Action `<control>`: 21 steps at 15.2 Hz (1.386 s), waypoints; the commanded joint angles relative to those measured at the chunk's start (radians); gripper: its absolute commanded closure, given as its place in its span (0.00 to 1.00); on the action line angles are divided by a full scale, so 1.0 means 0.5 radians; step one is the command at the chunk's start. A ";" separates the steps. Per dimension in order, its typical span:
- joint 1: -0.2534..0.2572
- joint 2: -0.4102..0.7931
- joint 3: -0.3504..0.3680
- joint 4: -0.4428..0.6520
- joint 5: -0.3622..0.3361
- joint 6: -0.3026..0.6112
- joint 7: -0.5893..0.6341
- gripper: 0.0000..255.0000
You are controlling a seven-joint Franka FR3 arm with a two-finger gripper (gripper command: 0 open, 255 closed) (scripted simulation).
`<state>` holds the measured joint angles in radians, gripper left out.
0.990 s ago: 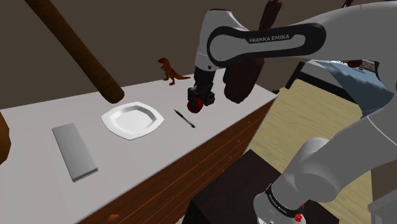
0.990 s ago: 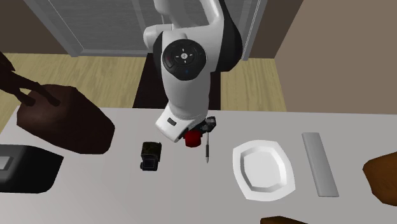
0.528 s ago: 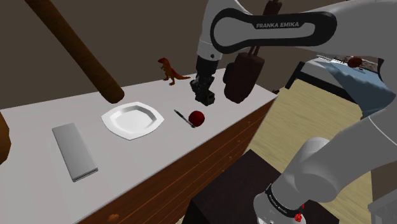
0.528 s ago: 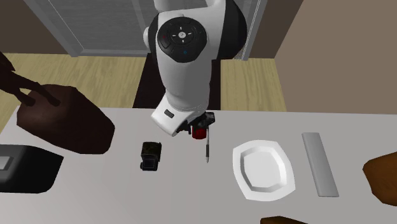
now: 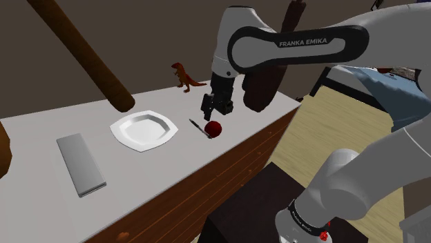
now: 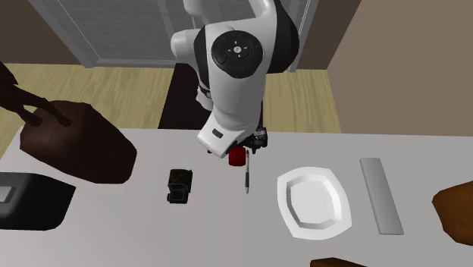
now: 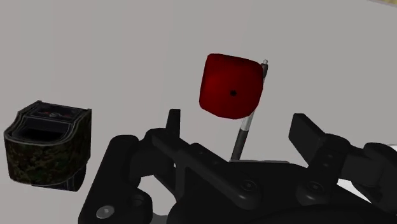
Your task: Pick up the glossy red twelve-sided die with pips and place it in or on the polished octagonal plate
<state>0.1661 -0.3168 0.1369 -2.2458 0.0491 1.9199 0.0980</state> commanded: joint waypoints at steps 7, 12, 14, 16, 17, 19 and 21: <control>0.015 -0.021 0.019 -0.253 0.007 0.241 0.001 0.00; 0.015 -0.007 0.021 -0.284 0.006 0.286 0.002 0.00; 0.015 -0.007 0.021 -0.284 0.006 0.286 0.002 0.00; 0.015 -0.007 0.021 -0.284 0.006 0.285 0.002 0.00; 0.015 -0.007 0.021 -0.284 0.006 0.285 0.002 1.00; 0.015 -0.007 0.021 -0.284 0.006 0.285 0.002 1.00; 0.014 -0.008 0.020 -0.285 0.006 0.286 0.002 1.00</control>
<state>0.1730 -0.3210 0.1468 -2.3878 0.0519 2.0628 0.0988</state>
